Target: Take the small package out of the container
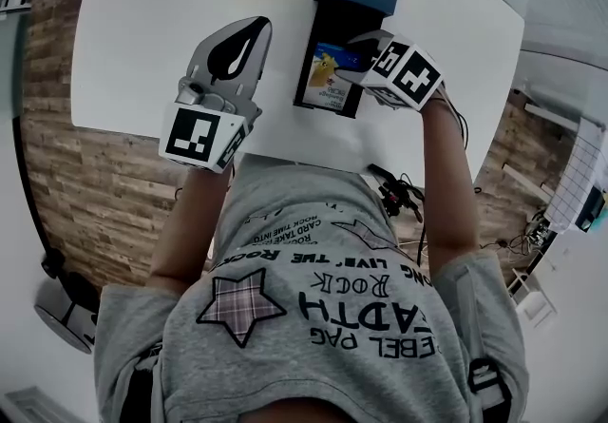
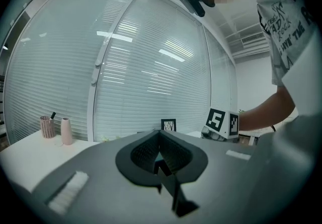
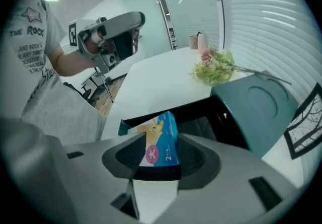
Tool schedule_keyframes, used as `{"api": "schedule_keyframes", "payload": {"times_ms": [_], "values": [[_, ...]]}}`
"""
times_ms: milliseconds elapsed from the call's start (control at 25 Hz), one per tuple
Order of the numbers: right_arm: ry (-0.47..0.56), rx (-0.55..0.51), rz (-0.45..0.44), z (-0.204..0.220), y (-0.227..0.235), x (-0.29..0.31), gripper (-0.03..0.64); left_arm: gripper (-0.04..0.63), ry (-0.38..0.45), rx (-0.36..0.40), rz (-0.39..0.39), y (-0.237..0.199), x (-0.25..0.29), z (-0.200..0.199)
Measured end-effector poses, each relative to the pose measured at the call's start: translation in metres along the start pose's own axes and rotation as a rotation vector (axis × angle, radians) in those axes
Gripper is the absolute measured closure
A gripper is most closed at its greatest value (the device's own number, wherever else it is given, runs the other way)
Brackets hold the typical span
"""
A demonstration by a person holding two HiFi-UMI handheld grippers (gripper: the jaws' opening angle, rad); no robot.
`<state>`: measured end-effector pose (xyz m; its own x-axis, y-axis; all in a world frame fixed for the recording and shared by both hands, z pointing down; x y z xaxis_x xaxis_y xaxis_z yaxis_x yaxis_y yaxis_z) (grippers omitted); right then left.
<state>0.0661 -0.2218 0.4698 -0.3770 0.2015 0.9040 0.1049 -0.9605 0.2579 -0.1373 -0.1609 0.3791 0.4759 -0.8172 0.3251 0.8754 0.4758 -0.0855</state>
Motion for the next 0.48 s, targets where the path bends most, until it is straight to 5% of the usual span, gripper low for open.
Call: {"api": "schedule_keyframes", "payload": {"times_ms": [480], "values": [[0.075, -0.071, -0.013, 0.0, -0.027, -0.028, 0.42, 0.583, -0.027, -0.022, 0.228, 0.016, 0.007, 0.015]]}}
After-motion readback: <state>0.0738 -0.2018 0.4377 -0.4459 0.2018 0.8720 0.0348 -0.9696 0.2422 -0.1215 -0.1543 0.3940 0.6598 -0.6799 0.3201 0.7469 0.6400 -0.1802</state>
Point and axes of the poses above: the fingertips, and each gripper's own axes: x forward along the fingers, y to its right, z out of its underside, the point moved 9 cm from there along -x, backward along the fingers, and after that the axes turned 10 degrees about -y, right-handed, at the moved point
